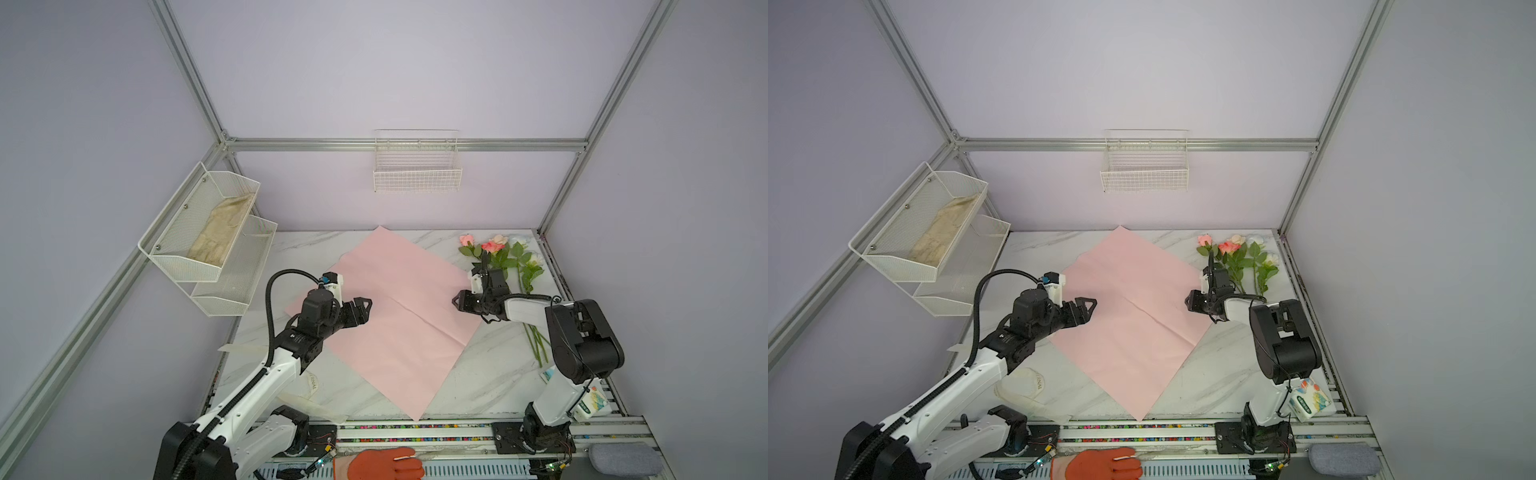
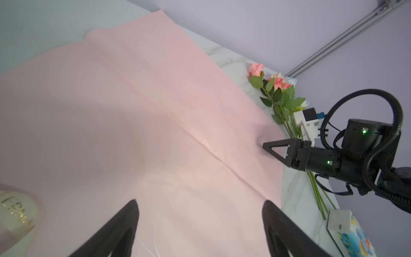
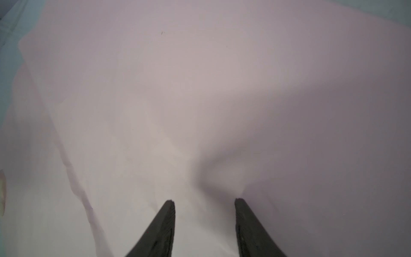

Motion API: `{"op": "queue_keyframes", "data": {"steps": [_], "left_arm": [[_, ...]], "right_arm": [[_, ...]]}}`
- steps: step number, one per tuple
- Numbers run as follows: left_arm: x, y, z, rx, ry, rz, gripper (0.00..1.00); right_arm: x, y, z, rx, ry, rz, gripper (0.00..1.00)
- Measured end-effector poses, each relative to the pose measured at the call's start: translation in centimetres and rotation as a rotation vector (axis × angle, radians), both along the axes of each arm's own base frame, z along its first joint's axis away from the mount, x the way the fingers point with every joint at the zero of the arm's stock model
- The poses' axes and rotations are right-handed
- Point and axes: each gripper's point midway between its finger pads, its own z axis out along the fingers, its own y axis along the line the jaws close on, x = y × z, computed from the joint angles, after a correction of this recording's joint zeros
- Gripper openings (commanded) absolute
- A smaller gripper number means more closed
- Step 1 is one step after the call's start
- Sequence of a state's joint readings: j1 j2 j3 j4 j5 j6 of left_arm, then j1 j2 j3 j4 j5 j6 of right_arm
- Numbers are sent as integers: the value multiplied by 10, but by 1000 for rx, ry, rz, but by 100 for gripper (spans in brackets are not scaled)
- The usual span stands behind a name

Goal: Tie the bouquet of fake flowers

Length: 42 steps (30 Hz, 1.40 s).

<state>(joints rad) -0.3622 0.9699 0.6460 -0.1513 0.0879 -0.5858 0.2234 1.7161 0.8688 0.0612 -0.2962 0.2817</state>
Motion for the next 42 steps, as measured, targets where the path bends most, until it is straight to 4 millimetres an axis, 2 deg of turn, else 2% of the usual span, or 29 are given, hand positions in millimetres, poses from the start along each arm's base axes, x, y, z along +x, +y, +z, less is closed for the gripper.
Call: {"op": "queue_keyframes", "data": {"steps": [2,3,5,7,9,10,12,15,19,22,25,30,35,40,42], "left_arm": [[1,9,6,15,-24,40,100],[0,13,8,24,-33,63,100],[-1,21,14,36,-54,95,100],[-5,29,26,36,-97,119,100],[-9,32,36,30,-143,125,100],[-11,33,37,29,-154,122,100],[-12,30,34,28,-147,106,100],[-9,21,23,22,-113,61,100],[-6,5,-2,36,-35,-21,100],[-6,-1,-14,45,3,-61,100],[-6,-6,-23,52,29,-92,100],[-8,-10,-36,63,72,-125,100],[-9,-11,-40,64,88,-131,100],[-10,-11,-42,66,94,-131,100],[-11,-11,-42,67,98,-131,100]], "right_arm": [[7,-15,18,-11,-44,-52,52],[13,-29,31,-10,-74,-98,52],[27,-66,55,-6,-130,-198,52],[41,-114,76,-24,-176,-319,51],[48,-154,87,-53,-195,-413,48],[50,-167,90,-68,-195,-445,46],[54,-181,93,-100,-188,-474,45],[65,-181,86,-139,-154,-432,41],[79,-176,53,-184,-49,-340,34],[79,-172,25,-204,34,-282,33],[76,-171,7,-227,92,-255,31],[77,-170,-3,-263,130,-221,28],[82,-165,-11,-298,144,-181,16],[83,-163,-10,-344,134,-156,8],[83,-161,-7,-366,124,-140,7]]}}
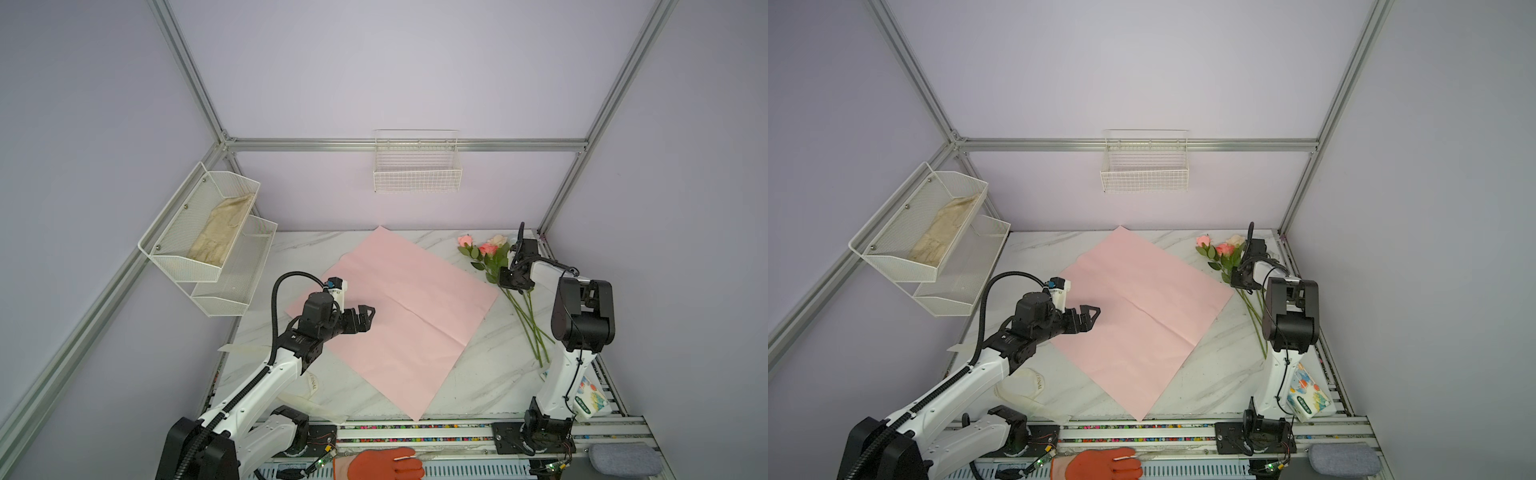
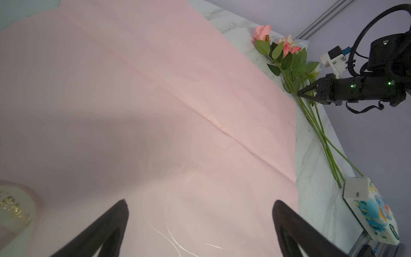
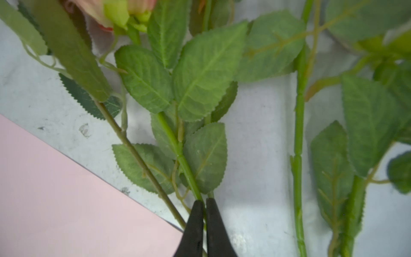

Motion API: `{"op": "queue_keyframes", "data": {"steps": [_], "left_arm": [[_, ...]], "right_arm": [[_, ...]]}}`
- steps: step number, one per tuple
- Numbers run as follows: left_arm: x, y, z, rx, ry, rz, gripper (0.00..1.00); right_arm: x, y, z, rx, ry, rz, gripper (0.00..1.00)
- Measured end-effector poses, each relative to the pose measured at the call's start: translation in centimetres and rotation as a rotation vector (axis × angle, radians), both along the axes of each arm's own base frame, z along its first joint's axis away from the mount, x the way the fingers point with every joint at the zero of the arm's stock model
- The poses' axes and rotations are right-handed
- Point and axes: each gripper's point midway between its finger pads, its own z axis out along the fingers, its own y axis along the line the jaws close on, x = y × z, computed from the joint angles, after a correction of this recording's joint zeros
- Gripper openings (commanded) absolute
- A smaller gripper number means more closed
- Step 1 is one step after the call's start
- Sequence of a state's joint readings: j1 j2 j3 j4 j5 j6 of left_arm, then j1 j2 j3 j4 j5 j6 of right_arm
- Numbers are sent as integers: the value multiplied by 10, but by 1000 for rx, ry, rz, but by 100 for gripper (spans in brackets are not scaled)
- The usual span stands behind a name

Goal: Tie the bouquet of fake flowers
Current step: 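Lower right gripper and close it on a pink rose stem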

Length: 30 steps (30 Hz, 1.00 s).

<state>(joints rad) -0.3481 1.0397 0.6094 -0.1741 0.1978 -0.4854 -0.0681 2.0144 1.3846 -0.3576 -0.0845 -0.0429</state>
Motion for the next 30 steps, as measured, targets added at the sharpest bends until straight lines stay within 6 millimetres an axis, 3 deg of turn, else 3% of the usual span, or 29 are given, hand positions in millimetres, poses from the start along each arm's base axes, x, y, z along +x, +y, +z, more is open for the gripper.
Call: {"op": "queue_keyframes", "data": {"steps": [4,10,13,16,21,30], "left_arm": [[0,0,0,1,2,0,100],[-1,0,-2,3,8,1,100],[-1,1,-2,4,10,1,100],[-2,1,-3,6,16,1,100],[-3,1,-5,8,25,0,100],[-5,1,-6,10,32,0,100]], "right_arm": [[-1,8,14,-44,-12,37,6],[0,16,50,-77,-71,52,3],[1,15,72,-72,-119,40,17],[3,13,82,-70,-133,29,21],[6,9,58,-93,-66,30,23],[2,23,16,-73,46,106,28]]}}
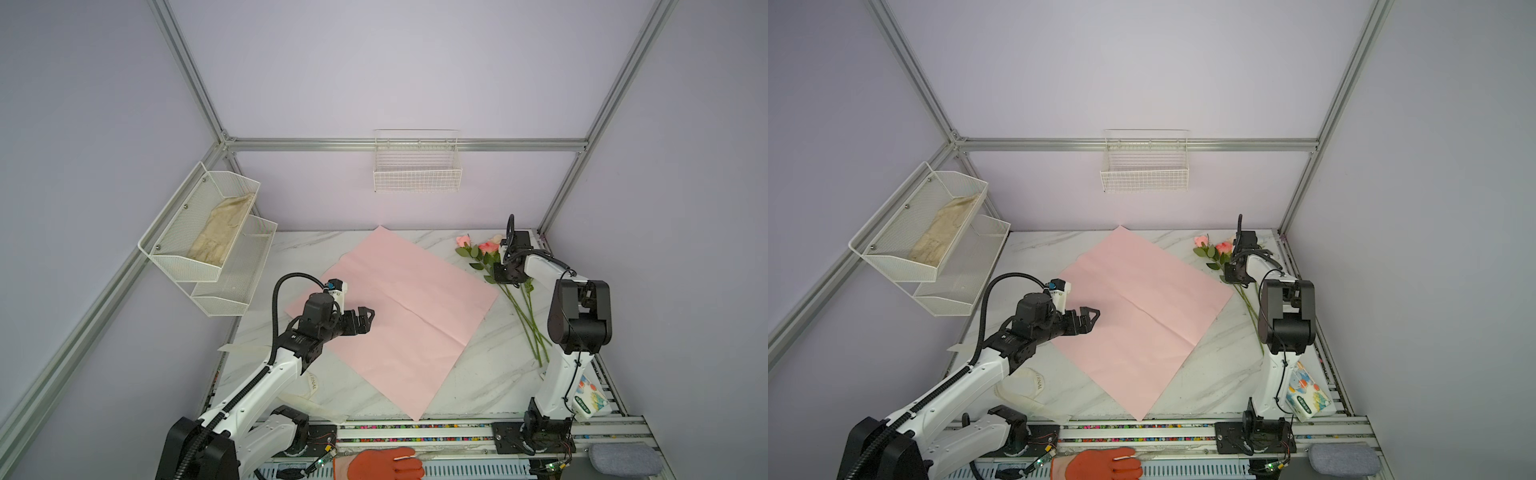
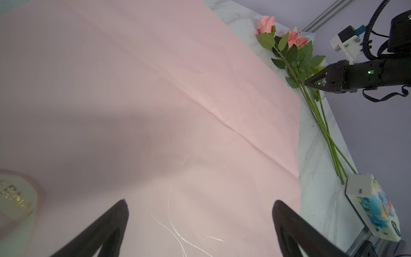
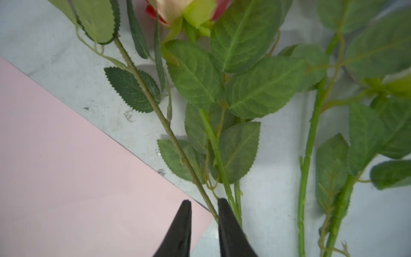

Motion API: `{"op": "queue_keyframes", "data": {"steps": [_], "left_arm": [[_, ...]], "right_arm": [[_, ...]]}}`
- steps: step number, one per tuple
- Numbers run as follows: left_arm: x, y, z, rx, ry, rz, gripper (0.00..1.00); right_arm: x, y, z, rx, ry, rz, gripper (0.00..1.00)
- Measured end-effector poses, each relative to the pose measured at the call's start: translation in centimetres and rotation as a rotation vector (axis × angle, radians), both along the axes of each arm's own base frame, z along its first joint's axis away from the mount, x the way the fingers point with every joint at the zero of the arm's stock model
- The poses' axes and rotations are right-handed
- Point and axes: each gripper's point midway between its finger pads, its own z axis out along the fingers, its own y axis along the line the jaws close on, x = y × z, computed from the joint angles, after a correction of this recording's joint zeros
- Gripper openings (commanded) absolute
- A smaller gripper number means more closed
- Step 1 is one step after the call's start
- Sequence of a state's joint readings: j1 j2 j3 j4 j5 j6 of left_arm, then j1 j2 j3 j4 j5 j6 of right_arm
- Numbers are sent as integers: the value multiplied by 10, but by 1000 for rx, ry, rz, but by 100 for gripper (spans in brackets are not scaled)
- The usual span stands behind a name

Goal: Tie the bouquet of fake flowers
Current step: 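Lower right gripper and close it on a pink rose stem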

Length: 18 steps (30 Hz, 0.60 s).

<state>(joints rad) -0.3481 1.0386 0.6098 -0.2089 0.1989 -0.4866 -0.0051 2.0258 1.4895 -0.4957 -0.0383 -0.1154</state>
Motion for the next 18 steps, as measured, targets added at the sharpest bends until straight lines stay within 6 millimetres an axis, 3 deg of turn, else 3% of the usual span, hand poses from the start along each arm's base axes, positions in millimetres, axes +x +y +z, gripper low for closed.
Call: {"op": "queue_keyframes", "data": {"steps": [18], "left_arm": [[-2,1,3,0,-6,3,100]], "right_arm": [[-5,-2,-28,-74,73,23,28]]}}
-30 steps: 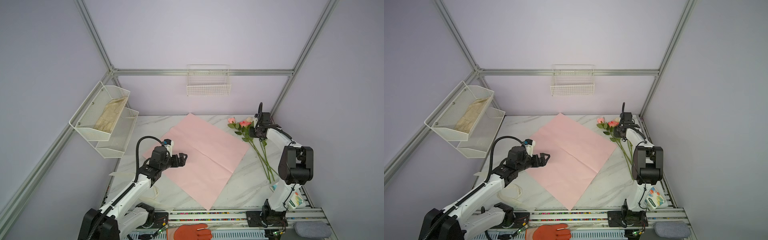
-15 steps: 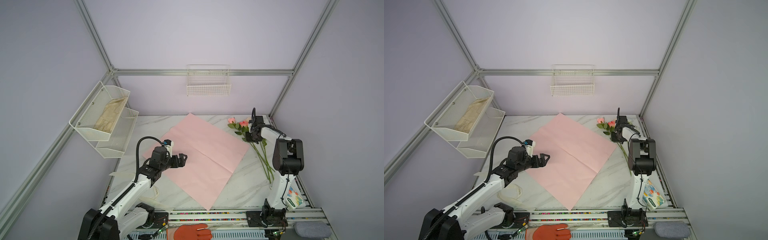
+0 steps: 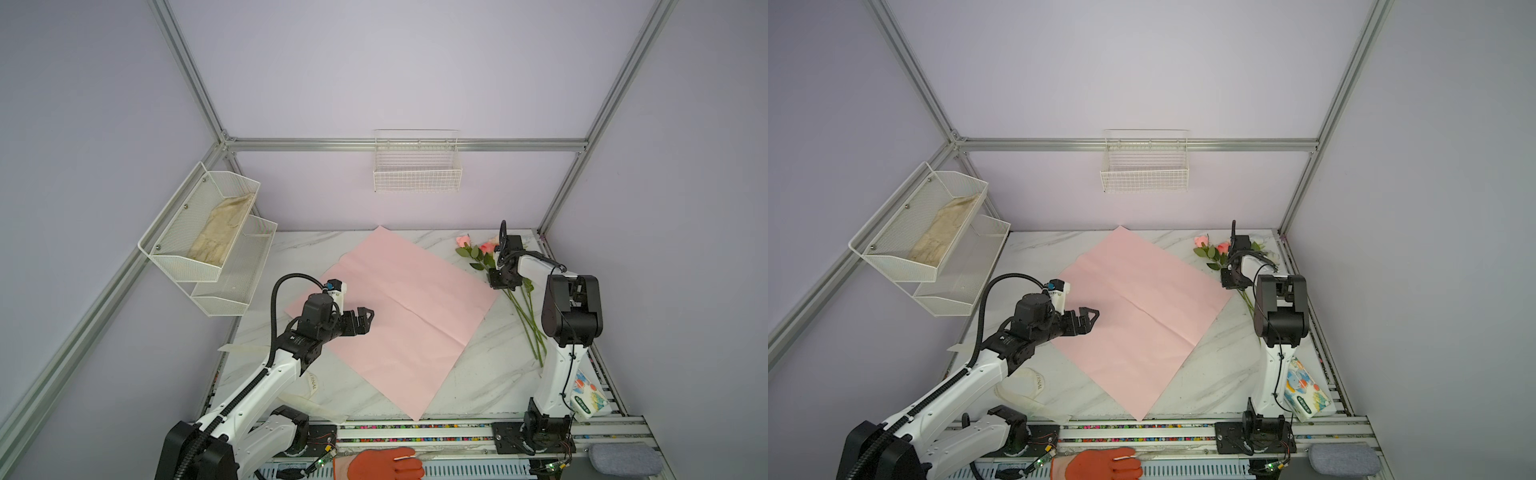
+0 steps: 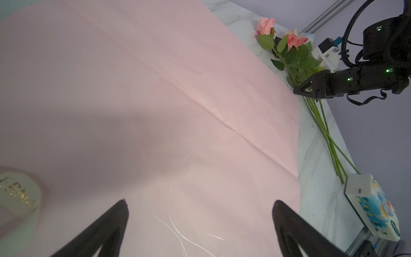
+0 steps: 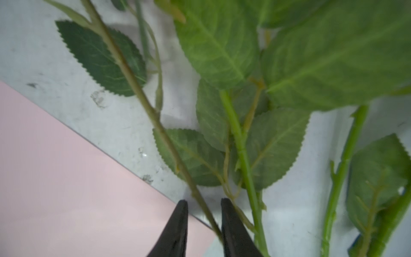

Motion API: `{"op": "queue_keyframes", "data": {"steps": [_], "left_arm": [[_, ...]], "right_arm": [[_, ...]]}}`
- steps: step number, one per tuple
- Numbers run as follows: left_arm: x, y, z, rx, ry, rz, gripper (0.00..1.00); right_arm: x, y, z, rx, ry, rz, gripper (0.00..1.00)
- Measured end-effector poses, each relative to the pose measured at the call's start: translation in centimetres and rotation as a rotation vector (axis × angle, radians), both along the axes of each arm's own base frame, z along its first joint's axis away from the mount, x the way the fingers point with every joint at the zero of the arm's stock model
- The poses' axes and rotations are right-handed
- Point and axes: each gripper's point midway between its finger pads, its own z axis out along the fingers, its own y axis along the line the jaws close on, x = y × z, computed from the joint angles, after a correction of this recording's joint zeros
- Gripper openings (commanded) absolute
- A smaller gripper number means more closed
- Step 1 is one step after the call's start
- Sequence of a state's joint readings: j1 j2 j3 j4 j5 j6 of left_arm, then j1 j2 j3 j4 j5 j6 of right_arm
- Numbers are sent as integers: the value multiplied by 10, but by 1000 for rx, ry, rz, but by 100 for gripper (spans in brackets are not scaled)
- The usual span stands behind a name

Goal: Tie the bouquet of fake flowers
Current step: 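Lower right gripper and close it on a pink rose stem, then lift the pink rose with right gripper and lay it on the pink sheet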

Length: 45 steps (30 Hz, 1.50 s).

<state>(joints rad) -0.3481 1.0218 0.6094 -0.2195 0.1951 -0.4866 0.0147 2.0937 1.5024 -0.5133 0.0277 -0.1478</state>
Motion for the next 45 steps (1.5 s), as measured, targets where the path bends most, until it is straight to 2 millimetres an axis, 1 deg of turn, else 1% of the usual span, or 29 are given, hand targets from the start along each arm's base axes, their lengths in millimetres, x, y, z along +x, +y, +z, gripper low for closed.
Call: {"op": "queue_keyframes", "data": {"steps": [4,6,11,14,16,21,24,28,31,33,34,35,37,39,41,43,45], "left_arm": [[0,0,0,0,0,0,100],[0,0,0,1,1,1,100],[-1,0,-1,2,5,1,100],[-1,0,-1,2,5,1,100],[-1,0,-1,2,5,2,100],[-1,0,-1,0,6,2,100],[-1,1,-1,1,6,2,100],[-1,2,0,4,1,10,100],[0,13,2,31,-7,65,100],[0,25,2,62,-9,129,100],[0,34,3,82,-11,169,99],[-1,42,3,97,-11,207,100],[-3,57,4,124,-11,270,100],[-5,74,3,149,-3,332,100],[-7,89,0,166,17,387,100],[-10,98,-4,183,40,419,100],[-13,103,-7,196,56,434,100]], "right_arm": [[3,2,0,-31,-3,20,21],[3,5,0,-47,-3,34,15],[3,11,1,-78,-9,76,8],[1,17,6,-62,-20,108,6],[1,24,15,-29,-39,129,5],[3,48,56,99,-126,176,3],[1,62,73,183,-143,197,3],[-2,82,87,305,-142,212,2],[-5,102,93,409,-131,204,2],[-8,124,96,460,-120,208,3],[-10,141,98,490,-118,214,3],[-11,162,101,520,-122,225,0],[-14,205,108,581,-137,251,2],[-18,249,110,642,-146,273,2],[-24,288,104,692,-132,281,2],[-28,323,94,729,-106,282,2],[-27,349,82,750,-84,276,2]]}}
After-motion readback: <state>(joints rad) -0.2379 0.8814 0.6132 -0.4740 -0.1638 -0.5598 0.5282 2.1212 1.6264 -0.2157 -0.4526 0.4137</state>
